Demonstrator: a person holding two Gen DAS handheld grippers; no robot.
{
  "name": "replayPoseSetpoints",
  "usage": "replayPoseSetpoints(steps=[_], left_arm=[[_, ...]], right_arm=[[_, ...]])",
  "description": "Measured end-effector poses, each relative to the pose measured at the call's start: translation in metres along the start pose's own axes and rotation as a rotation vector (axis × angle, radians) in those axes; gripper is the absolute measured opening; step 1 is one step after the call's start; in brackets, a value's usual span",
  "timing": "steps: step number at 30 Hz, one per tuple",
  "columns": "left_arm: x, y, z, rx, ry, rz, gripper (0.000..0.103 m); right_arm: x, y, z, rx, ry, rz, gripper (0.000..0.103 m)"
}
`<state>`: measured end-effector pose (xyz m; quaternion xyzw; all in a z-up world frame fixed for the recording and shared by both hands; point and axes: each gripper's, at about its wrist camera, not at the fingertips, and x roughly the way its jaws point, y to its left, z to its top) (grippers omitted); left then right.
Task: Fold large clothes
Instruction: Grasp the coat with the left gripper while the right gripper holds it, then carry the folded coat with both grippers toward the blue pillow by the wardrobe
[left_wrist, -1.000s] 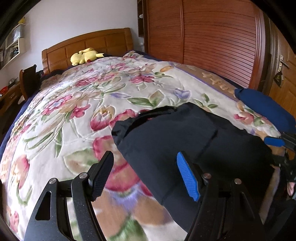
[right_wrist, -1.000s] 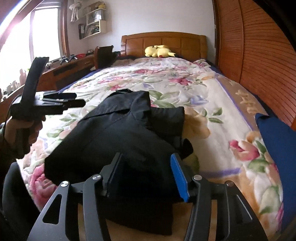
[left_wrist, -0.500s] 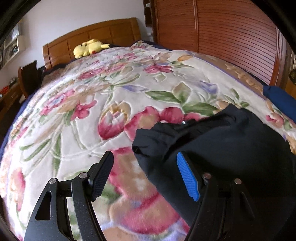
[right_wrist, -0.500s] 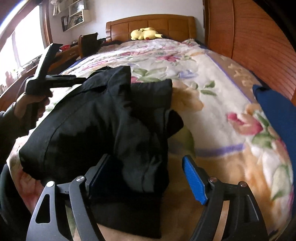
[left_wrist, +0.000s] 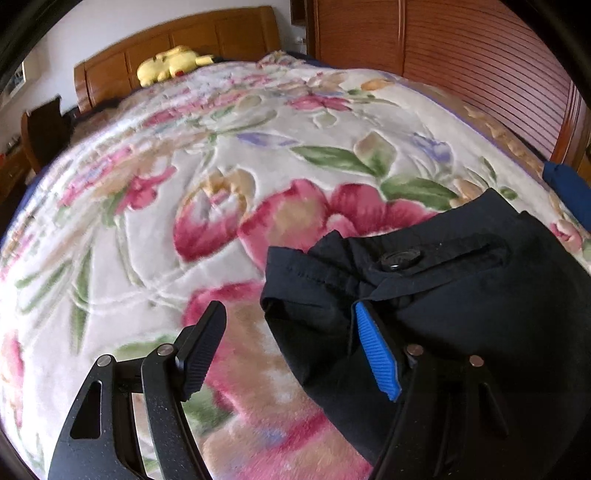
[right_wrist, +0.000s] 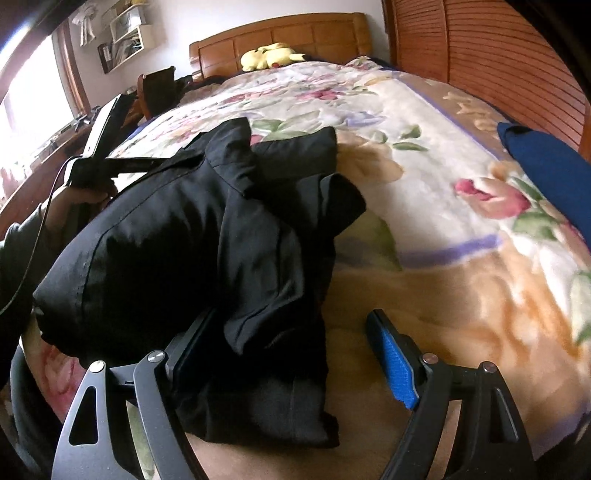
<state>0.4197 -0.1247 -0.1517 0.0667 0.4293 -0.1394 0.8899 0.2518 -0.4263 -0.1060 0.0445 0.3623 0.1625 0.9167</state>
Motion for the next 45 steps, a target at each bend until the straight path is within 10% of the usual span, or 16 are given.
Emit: replayPoseSetpoints(steps=[7, 11, 18, 45], left_arm=[[0.01, 0.007, -0.001, -0.07, 0.035, -0.081, 0.069], [0.011, 0.008, 0.0, -0.106, 0.064, -0.176, 0.045], [-0.005, -0.009, 0.005, -0.029, 0.052, -0.128, 0.014], [-0.166, -0.057, 0.032, 0.056, -0.245, 0.045, 0.01]], right_arm=[[0.007, -0.001, 0.003, 0.007, 0.019, 0.082, 0.055], [0.008, 0.001, 0.005, -0.019, 0.022, 0.11, 0.04], [0.005, -0.005, 0.012, -0.053, -0.007, 0.141, 0.022], [-0.057, -0.018, -0.007, -0.032, -0.277, 0.097, 0.01]])
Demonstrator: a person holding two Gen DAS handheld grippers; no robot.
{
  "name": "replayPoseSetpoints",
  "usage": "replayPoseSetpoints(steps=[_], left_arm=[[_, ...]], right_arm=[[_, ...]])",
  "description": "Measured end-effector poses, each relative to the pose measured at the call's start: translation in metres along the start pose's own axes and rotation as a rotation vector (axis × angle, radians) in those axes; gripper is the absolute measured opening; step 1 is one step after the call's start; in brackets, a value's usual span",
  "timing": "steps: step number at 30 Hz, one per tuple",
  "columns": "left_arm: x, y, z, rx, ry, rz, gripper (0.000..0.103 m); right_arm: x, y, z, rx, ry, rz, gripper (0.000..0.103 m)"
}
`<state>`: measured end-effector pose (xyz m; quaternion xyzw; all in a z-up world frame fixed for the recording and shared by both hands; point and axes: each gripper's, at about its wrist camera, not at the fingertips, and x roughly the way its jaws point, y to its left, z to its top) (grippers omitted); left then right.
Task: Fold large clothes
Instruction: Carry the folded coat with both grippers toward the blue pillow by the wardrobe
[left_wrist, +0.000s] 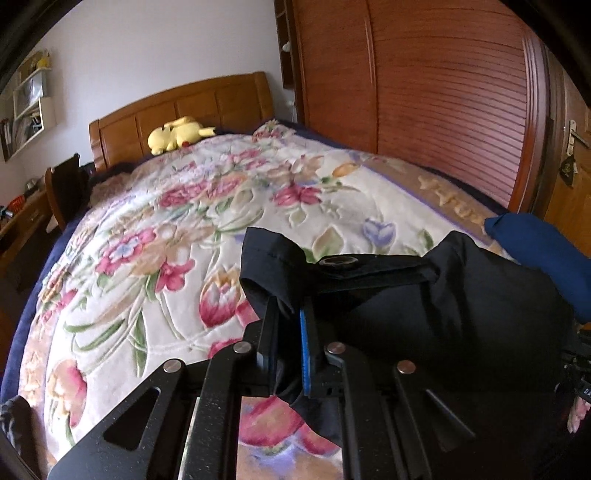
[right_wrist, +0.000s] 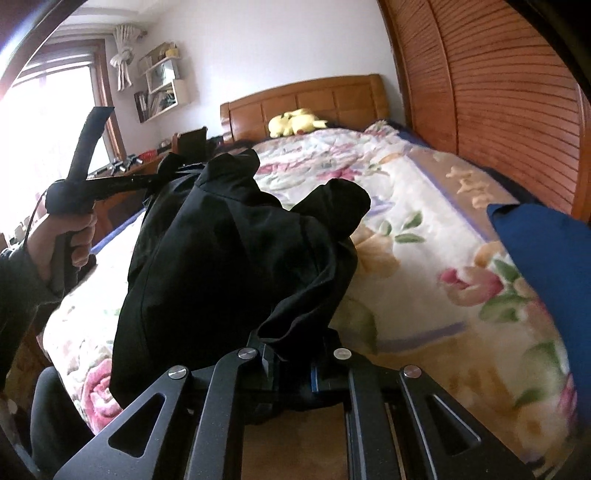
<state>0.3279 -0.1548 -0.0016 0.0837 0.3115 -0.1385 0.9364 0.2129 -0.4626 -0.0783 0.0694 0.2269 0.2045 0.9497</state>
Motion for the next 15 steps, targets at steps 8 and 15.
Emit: replayPoseSetpoints(steps=[8, 15], left_arm=[[-0.011, -0.026, 0.017, 0.027, -0.029, 0.006, 0.01], [-0.022, -0.056, 0.051, 0.052, -0.094, -0.004, 0.01]], right_arm=[[-0.023, -0.003, -0.009, 0.003, -0.06, -0.002, 0.01], [-0.041, -0.016, 0.001, -0.026, -0.106, -0.04, 0.01]])
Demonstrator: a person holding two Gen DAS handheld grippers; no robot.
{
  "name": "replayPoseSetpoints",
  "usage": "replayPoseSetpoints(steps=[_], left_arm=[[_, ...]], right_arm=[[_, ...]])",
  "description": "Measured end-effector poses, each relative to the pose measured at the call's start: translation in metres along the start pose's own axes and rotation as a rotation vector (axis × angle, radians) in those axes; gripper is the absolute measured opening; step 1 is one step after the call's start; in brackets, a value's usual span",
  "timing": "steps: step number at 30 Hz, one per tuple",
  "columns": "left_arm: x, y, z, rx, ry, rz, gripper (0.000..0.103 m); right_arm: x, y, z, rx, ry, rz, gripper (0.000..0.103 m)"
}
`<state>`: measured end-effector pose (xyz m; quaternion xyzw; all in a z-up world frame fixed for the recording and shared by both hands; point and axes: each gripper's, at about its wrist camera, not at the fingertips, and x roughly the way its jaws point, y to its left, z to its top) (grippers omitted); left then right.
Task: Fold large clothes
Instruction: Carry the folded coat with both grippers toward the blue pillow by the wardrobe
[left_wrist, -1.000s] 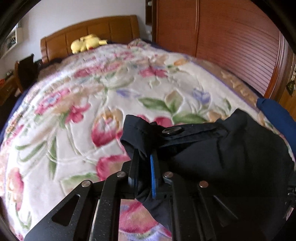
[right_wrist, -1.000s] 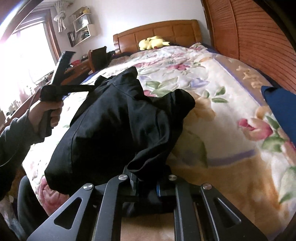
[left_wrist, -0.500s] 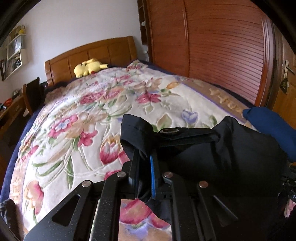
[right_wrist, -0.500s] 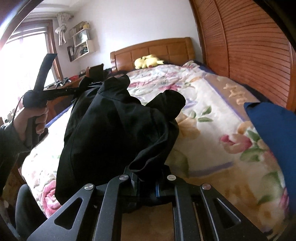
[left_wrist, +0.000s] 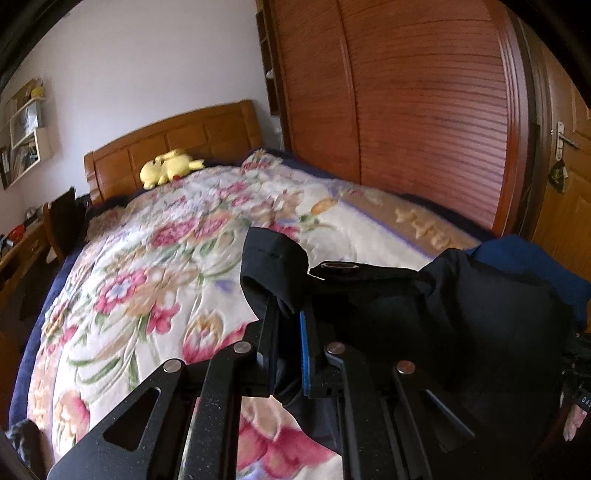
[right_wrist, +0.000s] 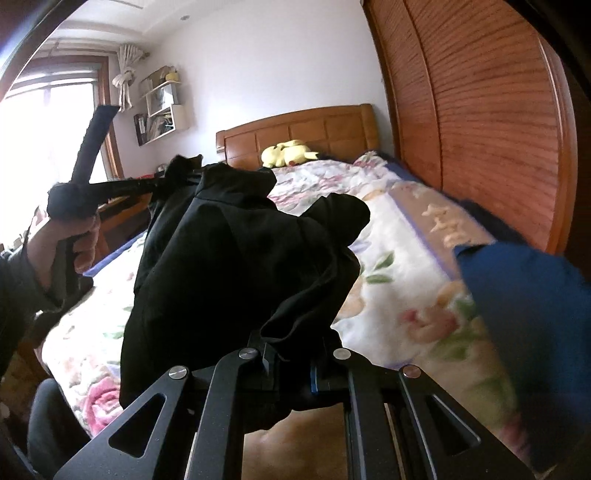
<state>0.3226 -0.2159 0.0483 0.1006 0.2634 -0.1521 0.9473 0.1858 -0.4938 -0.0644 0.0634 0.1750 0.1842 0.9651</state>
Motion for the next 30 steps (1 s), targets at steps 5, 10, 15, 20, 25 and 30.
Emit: replayPoseSetpoints(steps=[5, 10, 15, 20, 25, 30], left_arm=[[0.003, -0.036, 0.038, 0.019, -0.06, -0.034, 0.01], [0.019, -0.098, 0.077, 0.05, -0.111, -0.119, 0.01], [0.037, -0.181, 0.103, 0.081, -0.128, -0.239, 0.01], [0.057, -0.252, 0.119, 0.112, -0.122, -0.339, 0.01], [0.096, -0.304, 0.114, 0.146, -0.055, -0.383, 0.011], [0.121, -0.326, 0.086, 0.186, -0.008, -0.357, 0.012]], right_arm=[[-0.034, -0.021, 0.029, -0.064, -0.057, -0.083, 0.009], [-0.082, -0.055, 0.052, -0.114, -0.091, -0.231, 0.009], [-0.13, -0.099, 0.048, -0.11, -0.065, -0.402, 0.009], [-0.164, -0.133, 0.035, -0.07, -0.024, -0.521, 0.009], [-0.172, -0.156, 0.001, 0.012, 0.037, -0.585, 0.009], [-0.159, -0.182, -0.044, 0.145, 0.151, -0.638, 0.022]])
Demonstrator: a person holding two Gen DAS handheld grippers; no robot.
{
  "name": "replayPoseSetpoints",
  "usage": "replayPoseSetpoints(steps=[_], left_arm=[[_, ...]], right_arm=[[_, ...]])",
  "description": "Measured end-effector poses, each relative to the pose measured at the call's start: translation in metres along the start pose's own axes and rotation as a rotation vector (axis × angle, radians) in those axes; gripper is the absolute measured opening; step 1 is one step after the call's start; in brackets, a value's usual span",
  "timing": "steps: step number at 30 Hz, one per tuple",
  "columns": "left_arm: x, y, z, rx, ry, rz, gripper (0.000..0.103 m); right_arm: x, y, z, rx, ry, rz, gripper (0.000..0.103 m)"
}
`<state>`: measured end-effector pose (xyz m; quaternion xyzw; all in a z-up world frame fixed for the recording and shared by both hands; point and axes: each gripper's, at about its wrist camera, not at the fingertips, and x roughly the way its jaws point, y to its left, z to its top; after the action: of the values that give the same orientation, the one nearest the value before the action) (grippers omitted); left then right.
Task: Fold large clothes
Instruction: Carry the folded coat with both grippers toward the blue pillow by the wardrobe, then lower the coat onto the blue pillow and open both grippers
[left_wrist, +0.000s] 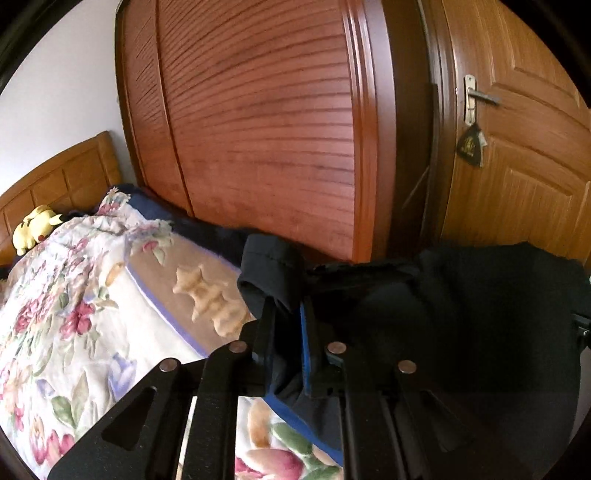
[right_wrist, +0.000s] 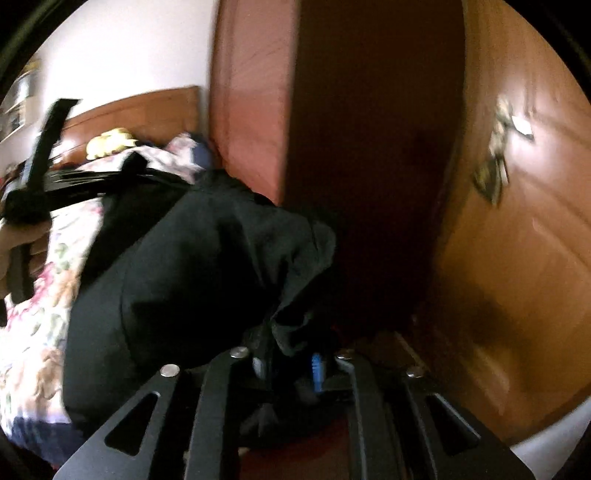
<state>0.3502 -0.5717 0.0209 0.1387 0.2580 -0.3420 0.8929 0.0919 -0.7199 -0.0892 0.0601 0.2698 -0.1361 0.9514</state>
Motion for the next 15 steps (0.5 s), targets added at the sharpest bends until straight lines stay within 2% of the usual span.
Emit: replayPoseSetpoints(steps=[4, 7, 8, 11, 13, 15], left_arm=[[0.002, 0.01, -0.016, -0.043, 0.03, -0.033, 0.023], [-0.001, 0.017, -0.03, -0.082, 0.05, -0.104, 0.03], [-0.006, 0.022, -0.036, -0.084, 0.053, -0.119, 0.035], [-0.017, 0.032, -0.052, -0.088, 0.056, -0.13, 0.039], [-0.023, 0.041, -0.062, -0.1, 0.069, -0.141, 0.043], [-0.03, 0.05, -0.074, -0.105, 0.073, -0.15, 0.057]], right_arm=[[-0.02, -0.003, -0.012, 0.039, -0.029, -0.031, 0.047], [-0.043, 0.0, -0.016, 0.026, -0.054, -0.07, 0.054], [-0.049, 0.001, -0.013, 0.024, -0.064, -0.068, 0.054], [-0.065, 0.012, -0.003, 0.0, -0.11, -0.075, 0.054], [-0.056, 0.033, 0.008, -0.01, -0.134, -0.056, 0.054], [-0.052, 0.046, 0.01, -0.026, -0.121, -0.019, 0.054]])
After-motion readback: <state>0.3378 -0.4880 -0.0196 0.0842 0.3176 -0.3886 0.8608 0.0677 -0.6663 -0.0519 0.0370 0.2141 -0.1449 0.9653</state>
